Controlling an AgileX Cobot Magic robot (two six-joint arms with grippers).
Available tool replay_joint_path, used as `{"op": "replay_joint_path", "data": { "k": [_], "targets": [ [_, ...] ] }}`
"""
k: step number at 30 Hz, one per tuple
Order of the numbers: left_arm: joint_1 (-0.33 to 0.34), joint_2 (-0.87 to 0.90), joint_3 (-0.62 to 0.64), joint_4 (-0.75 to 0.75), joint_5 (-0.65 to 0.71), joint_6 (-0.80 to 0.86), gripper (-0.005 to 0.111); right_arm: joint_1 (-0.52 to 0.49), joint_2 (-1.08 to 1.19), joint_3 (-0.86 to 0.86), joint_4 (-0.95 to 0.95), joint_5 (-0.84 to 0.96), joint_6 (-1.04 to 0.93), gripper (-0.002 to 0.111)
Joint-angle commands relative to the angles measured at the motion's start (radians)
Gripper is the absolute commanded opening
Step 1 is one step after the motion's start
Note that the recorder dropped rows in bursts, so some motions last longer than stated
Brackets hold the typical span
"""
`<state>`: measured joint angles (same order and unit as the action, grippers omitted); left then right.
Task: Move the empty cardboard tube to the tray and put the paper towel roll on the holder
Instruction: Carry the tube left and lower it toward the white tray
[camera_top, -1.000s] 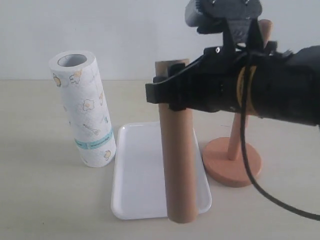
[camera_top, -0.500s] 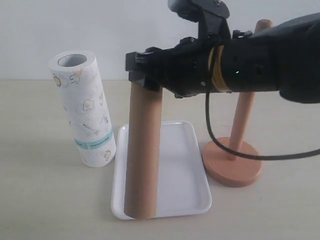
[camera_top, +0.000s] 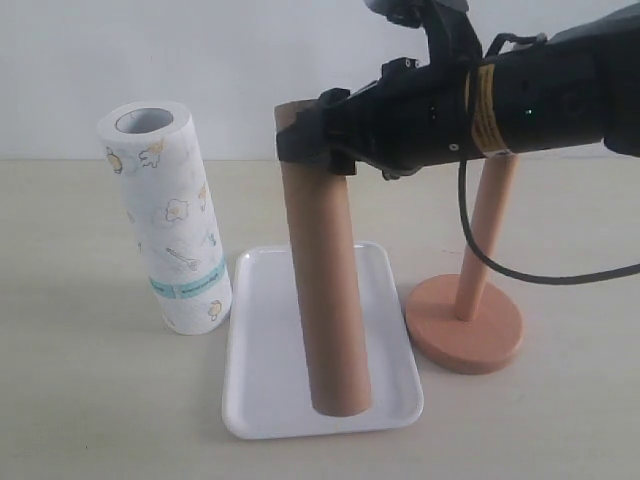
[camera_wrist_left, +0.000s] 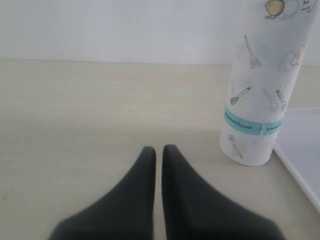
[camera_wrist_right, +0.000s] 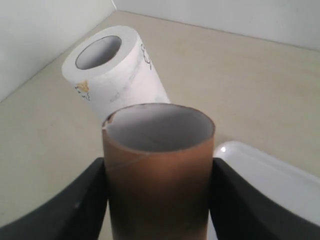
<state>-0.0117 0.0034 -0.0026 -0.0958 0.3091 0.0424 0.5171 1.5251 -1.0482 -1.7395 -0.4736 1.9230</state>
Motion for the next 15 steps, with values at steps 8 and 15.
{"op": "replay_joint_path", "data": {
  "k": [8,15],
  "targets": [
    [0.001,-0.003,0.003,-0.002,-0.002,-0.008,0.004,0.094,-0.002,-0.010,-0.005,0.327,-0.488,0.000],
    [0.001,-0.003,0.003,-0.002,-0.002,-0.008,0.004,0.228,0.002,-0.055,0.422,0.741,-0.693,0.000]
  ]
}}
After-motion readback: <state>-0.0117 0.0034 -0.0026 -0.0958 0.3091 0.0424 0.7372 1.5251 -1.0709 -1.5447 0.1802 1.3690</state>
